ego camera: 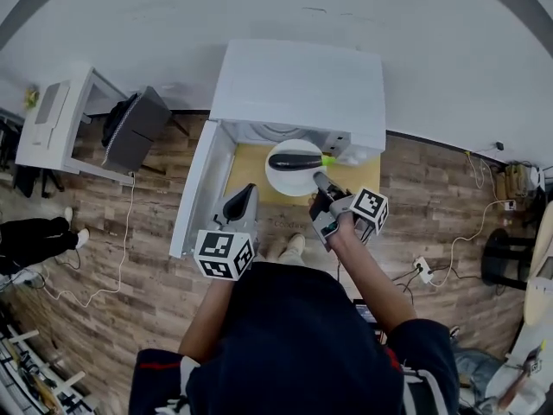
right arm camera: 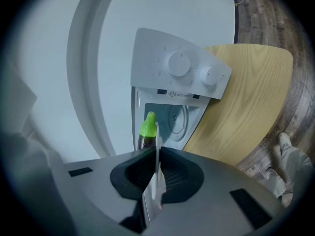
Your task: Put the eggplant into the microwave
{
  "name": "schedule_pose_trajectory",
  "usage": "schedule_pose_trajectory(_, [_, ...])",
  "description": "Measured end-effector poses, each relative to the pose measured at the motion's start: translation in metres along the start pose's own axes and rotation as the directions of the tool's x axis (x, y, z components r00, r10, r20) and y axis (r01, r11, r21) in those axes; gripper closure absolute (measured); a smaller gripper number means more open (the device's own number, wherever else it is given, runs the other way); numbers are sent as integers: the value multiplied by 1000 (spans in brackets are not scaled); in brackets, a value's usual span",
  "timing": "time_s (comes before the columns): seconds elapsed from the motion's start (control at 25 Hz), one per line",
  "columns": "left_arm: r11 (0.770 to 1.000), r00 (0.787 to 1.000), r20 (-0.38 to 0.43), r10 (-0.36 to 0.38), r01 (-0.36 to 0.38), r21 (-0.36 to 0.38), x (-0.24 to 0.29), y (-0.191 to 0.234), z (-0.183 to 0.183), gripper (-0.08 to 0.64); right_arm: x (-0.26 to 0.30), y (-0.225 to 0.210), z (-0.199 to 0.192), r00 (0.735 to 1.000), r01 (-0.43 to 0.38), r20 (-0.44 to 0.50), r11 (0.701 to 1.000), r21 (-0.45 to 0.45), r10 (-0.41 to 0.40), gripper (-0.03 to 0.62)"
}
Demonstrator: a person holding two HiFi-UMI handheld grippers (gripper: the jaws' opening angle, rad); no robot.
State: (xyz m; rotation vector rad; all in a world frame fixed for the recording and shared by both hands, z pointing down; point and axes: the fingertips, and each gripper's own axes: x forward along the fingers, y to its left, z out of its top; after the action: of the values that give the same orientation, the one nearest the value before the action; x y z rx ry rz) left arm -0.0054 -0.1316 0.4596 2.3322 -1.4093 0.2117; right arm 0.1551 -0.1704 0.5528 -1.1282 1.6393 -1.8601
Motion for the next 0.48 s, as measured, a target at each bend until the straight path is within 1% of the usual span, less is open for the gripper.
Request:
schedule_pose_trajectory(0.12, [1000,1000,-16,27,-27,-11,4,-2,-7,543,4,-9,3,999,25,-28,1000,3,-25,569])
schedule_pose_trajectory(0.24, [999,999,-35,31,-32,-16,11,0,-11,543,11,-14,7,999,39,-32,999,0,-39,569])
schedule_pose_trajectory(0.36, [999,999,-47,27,-28,-23,15,6,-13,543,20,-17,6,998,56,-34,998,-1,-56,569])
schedule_pose_trajectory(0.48, [1000,998,-62,2,-4,-27,21,10,-14,543,27,-17,4,998,54,-28,998,-7,-55,569])
